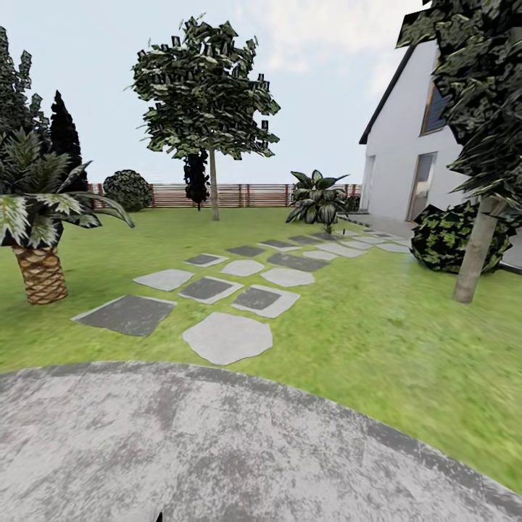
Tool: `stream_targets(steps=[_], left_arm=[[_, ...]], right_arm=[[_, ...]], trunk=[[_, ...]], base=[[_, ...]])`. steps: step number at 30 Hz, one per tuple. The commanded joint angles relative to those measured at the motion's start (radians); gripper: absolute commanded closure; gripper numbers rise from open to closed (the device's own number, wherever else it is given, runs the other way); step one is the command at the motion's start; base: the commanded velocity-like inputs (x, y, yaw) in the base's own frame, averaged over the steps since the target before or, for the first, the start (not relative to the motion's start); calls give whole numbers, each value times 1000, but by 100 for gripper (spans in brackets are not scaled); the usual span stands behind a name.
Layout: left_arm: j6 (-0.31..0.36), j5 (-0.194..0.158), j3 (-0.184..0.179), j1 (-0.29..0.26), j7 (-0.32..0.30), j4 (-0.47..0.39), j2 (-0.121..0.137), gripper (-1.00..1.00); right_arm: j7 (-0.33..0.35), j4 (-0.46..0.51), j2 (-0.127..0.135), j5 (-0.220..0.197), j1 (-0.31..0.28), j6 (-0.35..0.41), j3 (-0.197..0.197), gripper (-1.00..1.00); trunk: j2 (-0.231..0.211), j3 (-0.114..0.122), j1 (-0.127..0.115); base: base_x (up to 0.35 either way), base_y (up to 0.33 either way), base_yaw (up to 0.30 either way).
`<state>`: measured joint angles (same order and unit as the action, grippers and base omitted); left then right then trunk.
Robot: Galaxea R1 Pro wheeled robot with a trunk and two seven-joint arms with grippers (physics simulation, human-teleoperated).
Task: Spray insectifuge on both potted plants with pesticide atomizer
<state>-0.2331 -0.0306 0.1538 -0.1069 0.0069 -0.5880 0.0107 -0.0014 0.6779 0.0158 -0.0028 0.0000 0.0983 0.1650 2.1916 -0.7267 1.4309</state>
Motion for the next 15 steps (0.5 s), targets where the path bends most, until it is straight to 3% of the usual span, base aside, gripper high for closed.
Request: stream_targets(steps=[1, 9, 15], left_arm=[[-3, -3, 0, -1, 1, 1, 0, -100], [-3, -3, 1, -1, 1, 0, 1, -100], [-3, -3, 0, -1, 1, 1, 2, -100]], right_arm=[[0, 2, 0, 0, 0, 6, 1, -100], [2, 6, -1, 0, 0, 6, 1, -100], [3, 7, -1, 0, 0, 6, 1, -100]], trunk=[[0, -1, 0], [0, -1, 0], [0, 1, 0]], base=[[306, 0, 0], [305, 0, -17], [305, 0, -149]])
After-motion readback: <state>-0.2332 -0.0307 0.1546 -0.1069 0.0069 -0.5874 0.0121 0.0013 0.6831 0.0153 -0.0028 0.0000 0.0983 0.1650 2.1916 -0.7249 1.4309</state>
